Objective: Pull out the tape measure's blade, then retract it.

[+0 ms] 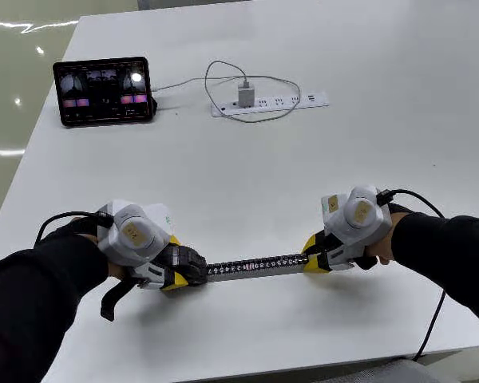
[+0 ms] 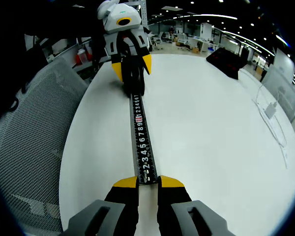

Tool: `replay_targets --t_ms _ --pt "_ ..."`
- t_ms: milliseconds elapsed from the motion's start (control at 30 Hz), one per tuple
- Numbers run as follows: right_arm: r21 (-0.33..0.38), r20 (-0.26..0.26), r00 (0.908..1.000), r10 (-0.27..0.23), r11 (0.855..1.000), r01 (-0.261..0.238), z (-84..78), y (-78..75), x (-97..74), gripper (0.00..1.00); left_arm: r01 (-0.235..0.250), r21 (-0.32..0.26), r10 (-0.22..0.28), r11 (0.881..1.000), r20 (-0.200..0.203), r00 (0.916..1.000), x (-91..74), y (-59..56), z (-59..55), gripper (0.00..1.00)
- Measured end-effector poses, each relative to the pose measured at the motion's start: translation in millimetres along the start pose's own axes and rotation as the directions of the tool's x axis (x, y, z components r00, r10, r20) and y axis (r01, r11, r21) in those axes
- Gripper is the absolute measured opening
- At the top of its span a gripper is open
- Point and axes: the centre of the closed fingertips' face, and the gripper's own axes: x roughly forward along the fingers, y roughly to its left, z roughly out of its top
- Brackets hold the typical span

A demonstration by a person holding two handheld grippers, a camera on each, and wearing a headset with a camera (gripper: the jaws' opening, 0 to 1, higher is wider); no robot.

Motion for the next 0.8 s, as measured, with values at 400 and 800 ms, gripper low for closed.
replay_targets --t_ms 400,800 --pt "-0.004 -0.007 1.0000 -0.004 1.000 0.003 -5.5 0.1 -4.1 0.10 -0.002 0.000 0.002 1.000 0.000 1.0000 0.0 0.1 -0.2 0.31" --pt "0.004 -0.010 0.9999 -0.008 1.000 0.008 -10.9 -0.9 -8.7 0.10 -0.002 0.000 0.002 1.000 0.002 1.0000 -0.1 0.0 -0.1 0.31"
